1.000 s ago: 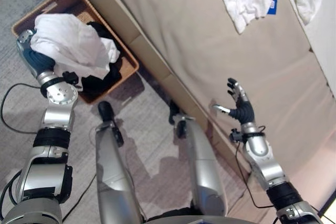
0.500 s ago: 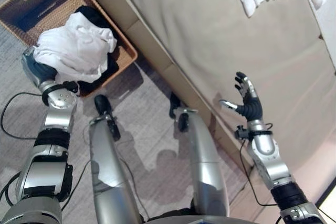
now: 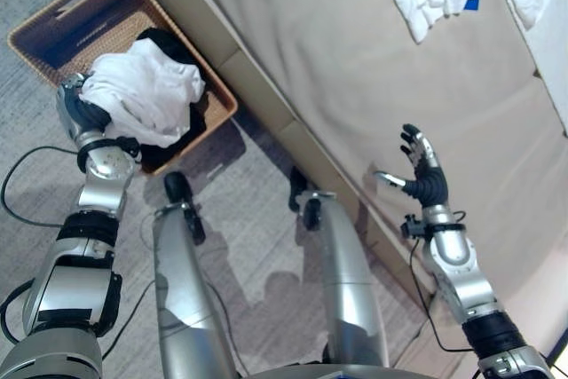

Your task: Pick up clothes into the bucket

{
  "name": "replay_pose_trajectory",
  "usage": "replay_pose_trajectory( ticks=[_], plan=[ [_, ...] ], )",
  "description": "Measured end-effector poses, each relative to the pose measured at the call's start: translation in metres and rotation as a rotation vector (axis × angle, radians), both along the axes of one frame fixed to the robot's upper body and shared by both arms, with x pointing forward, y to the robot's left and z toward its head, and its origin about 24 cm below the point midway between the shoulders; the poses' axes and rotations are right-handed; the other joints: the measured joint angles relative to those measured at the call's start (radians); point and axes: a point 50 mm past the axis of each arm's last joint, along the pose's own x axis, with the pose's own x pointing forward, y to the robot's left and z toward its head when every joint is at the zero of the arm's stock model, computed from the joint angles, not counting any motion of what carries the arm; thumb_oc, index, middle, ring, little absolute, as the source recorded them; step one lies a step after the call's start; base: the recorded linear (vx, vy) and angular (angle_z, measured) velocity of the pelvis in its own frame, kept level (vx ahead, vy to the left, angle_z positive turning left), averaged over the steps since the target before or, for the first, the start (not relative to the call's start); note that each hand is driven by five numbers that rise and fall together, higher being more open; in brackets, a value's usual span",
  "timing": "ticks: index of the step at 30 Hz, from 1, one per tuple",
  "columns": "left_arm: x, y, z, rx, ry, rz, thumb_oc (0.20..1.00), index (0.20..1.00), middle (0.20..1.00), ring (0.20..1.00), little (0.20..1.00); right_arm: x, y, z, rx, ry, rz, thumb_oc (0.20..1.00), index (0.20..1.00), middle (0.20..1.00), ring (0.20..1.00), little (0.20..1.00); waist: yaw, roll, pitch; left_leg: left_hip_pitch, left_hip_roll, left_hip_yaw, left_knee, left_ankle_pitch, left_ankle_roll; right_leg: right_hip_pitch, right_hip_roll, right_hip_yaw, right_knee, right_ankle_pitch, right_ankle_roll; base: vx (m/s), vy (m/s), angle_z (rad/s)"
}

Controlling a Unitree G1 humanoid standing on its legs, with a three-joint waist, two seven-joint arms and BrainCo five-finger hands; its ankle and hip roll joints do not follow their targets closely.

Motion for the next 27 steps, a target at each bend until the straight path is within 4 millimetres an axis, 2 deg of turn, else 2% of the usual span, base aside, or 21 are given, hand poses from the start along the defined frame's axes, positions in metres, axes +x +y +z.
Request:
replay_pose_trajectory(
  ticks=[4, 8, 11, 13, 16, 19, 20, 22, 24, 27],
  plan=[
    [-0.001, 0.001, -0.004, -0.001, 0.020, -0.003, 1.000, 1.000, 1.000, 1.000, 1.000, -0.001, -0.001, -0.003, -0.003, 0.013, 0.002, 1.000, 1.000, 1.000, 1.000, 1.000, -0.001, 0.004, -0.029, 0.003, 0.000, 0.006, -0.008, 0.002, 0.003, 0.001, -0.002, 0.000, -0.008, 0.000, 0.000, 0.00, 0.000, 0.00],
    [-0.001, 0.006, -0.015, -0.006, 0.114, -0.038, 1.000, 1.000, 1.000, 1.000, 1.000, -0.001, -0.004, -0.011, -0.009, 0.051, -0.011, 1.000, 1.000, 1.000, 1.000, 1.000, 0.002, 0.013, -0.043, 0.031, -0.007, 0.017, -0.041, 0.007, 0.011, 0.026, -0.009, 0.000, -0.039, 0.007, 0.000, -0.02, 0.010, 0.03],
    [-0.005, 0.016, -0.023, 0.028, 0.248, -0.072, 1.000, 1.000, 1.000, 1.000, 1.000, 0.000, -0.005, -0.019, -0.007, 0.084, -0.012, 1.000, 1.000, 1.000, 1.000, 1.000, 0.007, 0.016, -0.042, 0.098, -0.009, 0.037, -0.099, 0.019, 0.011, 0.086, -0.011, -0.001, -0.095, 0.017, 0.006, -0.02, 0.005, 0.02],
    [-0.013, 0.032, -0.024, 0.037, 0.329, -0.074, 1.000, 1.000, 1.000, 1.000, 1.000, -0.002, -0.004, -0.022, -0.007, 0.102, 0.002, 1.000, 1.000, 1.000, 1.000, 1.000, 0.003, 0.019, -0.043, 0.147, -0.013, 0.051, -0.156, 0.035, 0.009, 0.130, -0.012, -0.003, -0.152, 0.034, 0.006, 0.00, 0.000, 0.00],
    [-0.018, 0.045, -0.027, 0.022, 0.383, -0.050, 1.000, 1.000, 1.000, 1.000, 1.000, -0.002, -0.004, -0.027, -0.010, 0.134, 0.008, 1.000, 1.000, 1.000, 1.000, 1.000, 0.006, 0.026, -0.043, 0.210, -0.018, 0.068, -0.223, 0.058, 0.009, 0.191, -0.015, -0.010, -0.221, 0.060, 0.019, 0.00, -0.016, 0.02],
    [-0.026, 0.053, -0.045, -0.013, 0.485, -0.045, 1.000, 1.000, 1.000, 1.000, 1.000, -0.003, -0.007, -0.032, -0.020, 0.164, 0.011, 1.000, 1.000, 1.000, 1.000, 1.000, 0.005, 0.039, -0.044, 0.291, -0.024, 0.071, -0.279, 0.068, 0.008, 0.273, -0.016, -0.023, -0.273, 0.068, 0.022, 0.02, -0.002, 0.04],
    [-0.026, 0.054, -0.046, -0.008, 0.502, -0.051, 1.000, 1.000, 1.000, 1.000, 1.000, -0.003, -0.007, -0.033, -0.022, 0.169, 0.015, 1.000, 1.000, 1.000, 1.000, 1.000, 0.005, 0.040, -0.043, 0.307, -0.025, 0.073, -0.292, 0.072, 0.009, 0.288, -0.017, -0.025, -0.286, 0.069, 0.022, 0.03, -0.001, 0.08],
    [-0.037, 0.058, -0.066, 0.048, 0.658, -0.079, 1.000, 1.000, 1.000, 1.000, 1.000, -0.004, -0.009, -0.037, -0.037, 0.196, 0.020, 1.000, 1.000, 1.000, 1.000, 1.000, 0.008, 0.046, -0.039, 0.407, -0.026, 0.091, -0.358, 0.084, 0.003, 0.378, -0.017, -0.030, -0.342, 0.075, 0.023, 0.04, 0.010, 0.02],
    [-0.045, 0.060, -0.078, 0.058, 0.733, -0.099, 1.000, 1.000, 1.000, 1.000, 1.000, -0.004, -0.010, -0.038, -0.041, 0.201, 0.022, 1.000, 1.000, 1.000, 1.000, 1.000, 0.007, 0.054, -0.034, 0.474, -0.029, 0.095, -0.399, 0.089, 0.002, 0.437, -0.016, -0.037, -0.367, 0.075, 0.024, 0.05, 0.003, 0.01],
    [-0.056, 0.060, -0.092, 0.037, 0.780, -0.135, 1.000, 1.000, 1.000, 1.000, 1.000, -0.005, -0.015, -0.039, -0.055, 0.215, 0.019, 1.000, 1.000, 1.000, 1.000, 1.000, 0.008, 0.063, -0.032, 0.562, -0.036, 0.097, -0.470, 0.114, -0.004, 0.514, -0.015, -0.049, -0.410, 0.080, 0.025, 0.01, 0.007, 0.04]
  ],
)
